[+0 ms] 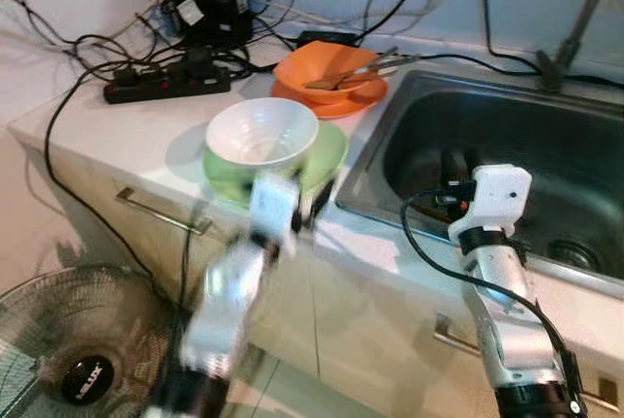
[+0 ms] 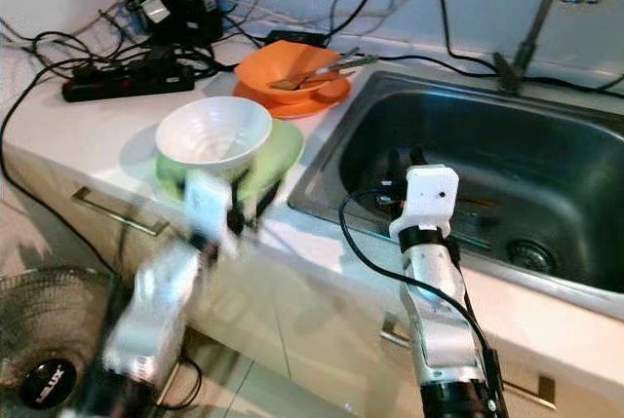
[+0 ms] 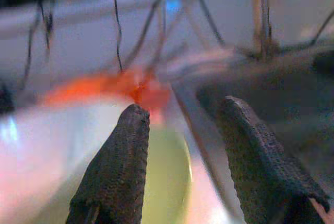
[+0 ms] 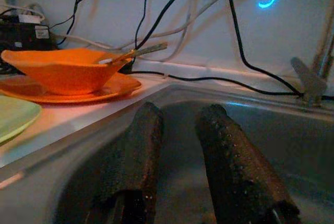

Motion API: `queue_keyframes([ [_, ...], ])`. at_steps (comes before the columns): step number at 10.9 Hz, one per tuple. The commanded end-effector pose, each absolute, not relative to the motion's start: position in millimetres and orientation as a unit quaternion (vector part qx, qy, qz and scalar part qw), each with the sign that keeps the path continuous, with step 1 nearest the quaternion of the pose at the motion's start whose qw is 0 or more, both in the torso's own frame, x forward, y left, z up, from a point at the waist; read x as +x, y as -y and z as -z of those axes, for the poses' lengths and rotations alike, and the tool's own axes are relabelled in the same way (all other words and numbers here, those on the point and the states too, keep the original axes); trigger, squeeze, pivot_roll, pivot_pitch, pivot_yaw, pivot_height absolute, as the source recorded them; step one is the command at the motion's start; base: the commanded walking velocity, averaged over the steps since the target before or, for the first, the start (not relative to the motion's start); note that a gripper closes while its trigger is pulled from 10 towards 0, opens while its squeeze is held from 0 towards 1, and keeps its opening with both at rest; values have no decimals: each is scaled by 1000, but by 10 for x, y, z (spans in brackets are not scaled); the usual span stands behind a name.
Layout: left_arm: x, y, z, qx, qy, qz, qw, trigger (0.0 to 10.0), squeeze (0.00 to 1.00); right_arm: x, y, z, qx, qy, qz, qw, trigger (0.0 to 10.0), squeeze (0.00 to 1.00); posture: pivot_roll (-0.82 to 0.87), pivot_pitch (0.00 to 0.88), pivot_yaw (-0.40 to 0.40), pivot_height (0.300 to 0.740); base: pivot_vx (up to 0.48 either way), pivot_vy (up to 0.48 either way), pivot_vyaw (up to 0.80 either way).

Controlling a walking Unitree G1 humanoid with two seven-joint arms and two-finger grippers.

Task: Kitchen organization

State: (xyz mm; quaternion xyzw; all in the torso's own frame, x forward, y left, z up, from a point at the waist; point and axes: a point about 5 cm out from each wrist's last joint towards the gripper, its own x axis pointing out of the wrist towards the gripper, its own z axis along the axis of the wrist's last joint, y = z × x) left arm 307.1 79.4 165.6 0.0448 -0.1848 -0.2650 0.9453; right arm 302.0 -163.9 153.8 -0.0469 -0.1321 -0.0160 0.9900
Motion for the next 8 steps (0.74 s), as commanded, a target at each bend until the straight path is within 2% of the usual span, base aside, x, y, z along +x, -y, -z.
queue_keyframes([
  [1,3078,-769,-1743,51,194,274,941,10000,0,3045,1652,-1536,-43,133,22,990,10000,0,58,39,63,740,0,0,0],
  [3,3118,-796,-1844,54,199,261,943,10000,0,3057,1644,-1527,-42,133,23,990,10000,0,57,33,66,740,0,0,0],
  [5,3235,-1080,-1934,-7,177,190,966,10000,0,3067,1650,-1515,-41,132,26,990,10000,0,58,31,68,740,0,0,0],
  [6,3283,-1251,-2032,-57,173,161,970,10000,1000,3074,1659,-1511,-41,132,28,990,10000,0,63,28,69,740,0,0,0],
  [8,3292,-1477,-2344,-87,199,147,965,10000,1000,3083,1666,-1508,-42,132,29,990,10000,0,71,34,66,740,0,0,0],
])
